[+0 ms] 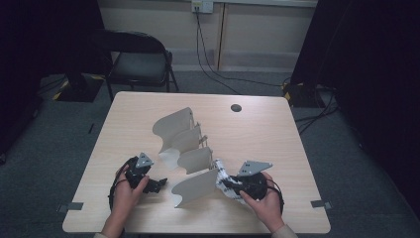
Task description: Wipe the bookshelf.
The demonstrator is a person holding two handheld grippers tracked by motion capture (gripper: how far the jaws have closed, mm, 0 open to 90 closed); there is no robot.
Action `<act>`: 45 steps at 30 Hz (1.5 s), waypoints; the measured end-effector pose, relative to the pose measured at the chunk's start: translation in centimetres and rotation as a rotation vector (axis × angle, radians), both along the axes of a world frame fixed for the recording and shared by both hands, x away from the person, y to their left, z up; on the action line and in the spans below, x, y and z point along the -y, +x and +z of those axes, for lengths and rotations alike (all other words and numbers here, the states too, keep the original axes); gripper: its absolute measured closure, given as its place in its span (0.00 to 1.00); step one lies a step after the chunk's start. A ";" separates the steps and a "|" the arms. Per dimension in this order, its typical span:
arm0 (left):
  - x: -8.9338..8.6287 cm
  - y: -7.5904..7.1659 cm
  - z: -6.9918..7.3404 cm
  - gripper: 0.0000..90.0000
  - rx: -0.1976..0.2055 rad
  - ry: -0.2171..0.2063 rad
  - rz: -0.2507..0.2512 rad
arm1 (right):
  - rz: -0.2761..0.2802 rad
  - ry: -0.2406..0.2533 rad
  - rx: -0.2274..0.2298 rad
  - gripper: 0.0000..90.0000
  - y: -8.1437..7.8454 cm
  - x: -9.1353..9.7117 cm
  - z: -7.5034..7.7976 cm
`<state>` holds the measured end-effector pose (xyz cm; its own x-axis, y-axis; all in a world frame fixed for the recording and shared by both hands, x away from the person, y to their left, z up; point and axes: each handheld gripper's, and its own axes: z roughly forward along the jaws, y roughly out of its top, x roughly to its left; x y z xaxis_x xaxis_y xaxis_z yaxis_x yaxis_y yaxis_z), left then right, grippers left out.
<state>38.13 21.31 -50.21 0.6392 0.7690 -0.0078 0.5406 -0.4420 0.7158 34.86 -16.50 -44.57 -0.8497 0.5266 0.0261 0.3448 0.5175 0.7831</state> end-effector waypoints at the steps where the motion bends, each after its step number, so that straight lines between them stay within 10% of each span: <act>1: 0.0 0.0 0.0 0.00 0.000 -0.001 0.000 | 0.005 0.000 -0.004 0.87 0.3 -0.2 -0.1; 13: 0.0 0.0 0.0 0.00 -0.001 0.002 -0.005 | 0.041 -0.054 -0.069 0.87 -0.2 -1.0 -3.2; 25: 0.0 -0.1 0.0 0.00 -0.004 0.003 -0.006 | 0.029 -0.056 -0.078 0.87 -0.5 -0.3 -3.4; 35: 0.1 -0.1 0.0 0.00 0.000 0.000 -0.007 | -0.034 -0.029 -0.014 0.87 1.7 -0.2 0.0; 45: 0.1 -0.1 0.0 0.00 0.000 0.000 -0.009 | -0.049 0.026 -0.066 0.87 3.9 -1.4 -1.4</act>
